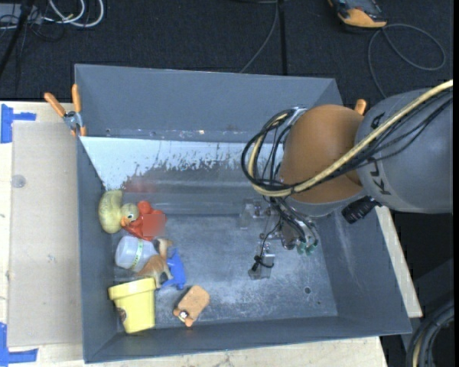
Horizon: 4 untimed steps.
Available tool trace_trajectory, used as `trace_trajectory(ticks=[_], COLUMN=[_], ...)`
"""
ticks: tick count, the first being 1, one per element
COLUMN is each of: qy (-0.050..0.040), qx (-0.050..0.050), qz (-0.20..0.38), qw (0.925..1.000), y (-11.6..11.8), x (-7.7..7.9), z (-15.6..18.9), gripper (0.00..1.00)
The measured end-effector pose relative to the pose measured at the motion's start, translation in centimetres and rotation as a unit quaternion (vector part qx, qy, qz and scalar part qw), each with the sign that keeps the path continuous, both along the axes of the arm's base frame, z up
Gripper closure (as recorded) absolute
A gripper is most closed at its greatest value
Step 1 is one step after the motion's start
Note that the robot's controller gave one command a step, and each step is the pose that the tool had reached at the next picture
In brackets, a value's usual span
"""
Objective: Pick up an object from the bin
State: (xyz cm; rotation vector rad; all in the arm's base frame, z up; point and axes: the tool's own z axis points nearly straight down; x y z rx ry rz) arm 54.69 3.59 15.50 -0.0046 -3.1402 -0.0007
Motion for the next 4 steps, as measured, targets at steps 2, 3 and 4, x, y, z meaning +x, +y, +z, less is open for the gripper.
trace_trajectory(ticks=[2, 3, 4], qy=[-0.0028, 0.0042, -0.0008], qx=[-0.001, 0.001, -0.001], qz=[0.01, 0.057, 0.082], qw=[0.9999, 0.9983, 0.9966], y=[2.7, 5.4, 7.5], x=[-3.3, -4.2, -3.6], z=[-2.6, -5.9, -6.3], gripper=[0.0, 0.0, 0.0])
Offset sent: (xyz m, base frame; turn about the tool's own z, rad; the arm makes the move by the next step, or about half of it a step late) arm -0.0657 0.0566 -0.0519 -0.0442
